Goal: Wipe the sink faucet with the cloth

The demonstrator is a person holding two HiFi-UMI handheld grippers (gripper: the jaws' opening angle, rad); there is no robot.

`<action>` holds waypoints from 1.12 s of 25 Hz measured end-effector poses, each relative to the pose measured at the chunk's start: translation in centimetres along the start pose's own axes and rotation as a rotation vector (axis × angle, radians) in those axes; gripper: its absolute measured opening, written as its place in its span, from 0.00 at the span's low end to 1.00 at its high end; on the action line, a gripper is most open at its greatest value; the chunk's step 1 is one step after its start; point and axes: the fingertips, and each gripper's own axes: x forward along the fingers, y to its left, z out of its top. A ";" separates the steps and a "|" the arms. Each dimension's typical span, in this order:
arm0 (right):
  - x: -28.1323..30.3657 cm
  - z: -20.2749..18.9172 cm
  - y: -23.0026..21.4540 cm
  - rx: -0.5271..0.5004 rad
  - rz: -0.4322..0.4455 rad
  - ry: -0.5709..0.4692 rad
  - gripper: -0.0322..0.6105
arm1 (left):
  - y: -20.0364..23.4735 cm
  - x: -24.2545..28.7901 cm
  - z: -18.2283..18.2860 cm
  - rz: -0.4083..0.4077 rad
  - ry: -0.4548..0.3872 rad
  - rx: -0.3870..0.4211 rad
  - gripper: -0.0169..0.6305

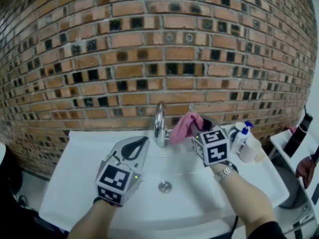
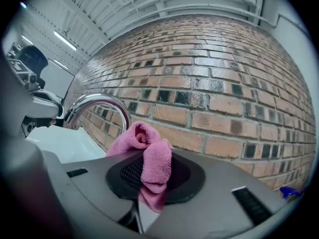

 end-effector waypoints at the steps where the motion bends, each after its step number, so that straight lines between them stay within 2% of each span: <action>1: -0.5 0.5 0.1 -0.001 0.006 -0.009 0.15 | -0.2 -0.2 0.5 -0.007 -0.008 0.006 0.03; 6: -3.8 2.5 1.8 -0.017 0.064 -0.053 0.15 | -2.0 -1.3 2.4 -0.071 -0.050 -0.001 0.03; 10: -6.7 4.1 3.8 -0.036 0.149 -0.085 0.15 | -3.7 -1.9 3.9 -0.156 -0.072 -0.024 0.04; 12: -8.2 4.6 5.2 -0.046 0.209 -0.097 0.15 | -4.7 -2.3 4.3 -0.216 -0.067 -0.057 0.18; 17: -11.4 5.3 8.6 -0.093 0.364 -0.150 0.15 | -6.5 -3.0 4.9 -0.329 -0.068 -0.098 0.34; 21: -13.5 5.7 11.2 -0.147 0.484 -0.174 0.16 | -8.0 -3.6 5.0 -0.417 -0.062 -0.103 0.40; 28: -16.2 6.4 14.6 -0.216 0.686 -0.244 0.16 | -9.4 -4.7 4.8 -0.520 -0.057 -0.085 0.48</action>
